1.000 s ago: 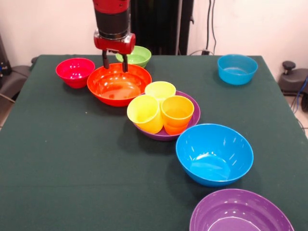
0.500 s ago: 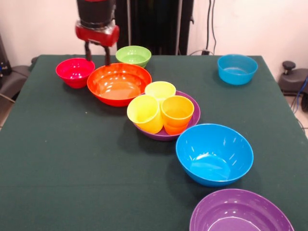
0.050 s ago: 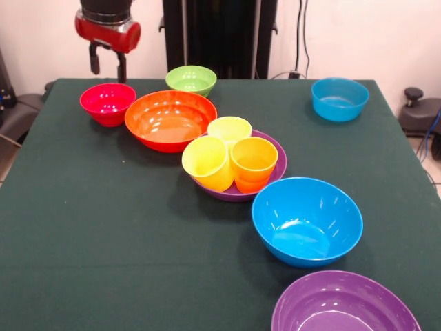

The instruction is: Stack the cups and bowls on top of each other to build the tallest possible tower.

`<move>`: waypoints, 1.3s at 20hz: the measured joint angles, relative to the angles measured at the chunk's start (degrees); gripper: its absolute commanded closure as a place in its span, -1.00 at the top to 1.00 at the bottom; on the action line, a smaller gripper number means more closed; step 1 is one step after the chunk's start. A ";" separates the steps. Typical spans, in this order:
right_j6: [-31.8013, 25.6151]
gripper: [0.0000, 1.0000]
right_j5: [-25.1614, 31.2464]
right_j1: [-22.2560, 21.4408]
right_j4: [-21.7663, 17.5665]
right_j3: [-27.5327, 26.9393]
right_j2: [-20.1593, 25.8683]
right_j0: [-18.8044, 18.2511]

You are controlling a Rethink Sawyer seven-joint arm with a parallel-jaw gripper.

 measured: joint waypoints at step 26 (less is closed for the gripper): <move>12.15 1.00 -10.18 15.23 9.95 -5.07 -17.56 10.40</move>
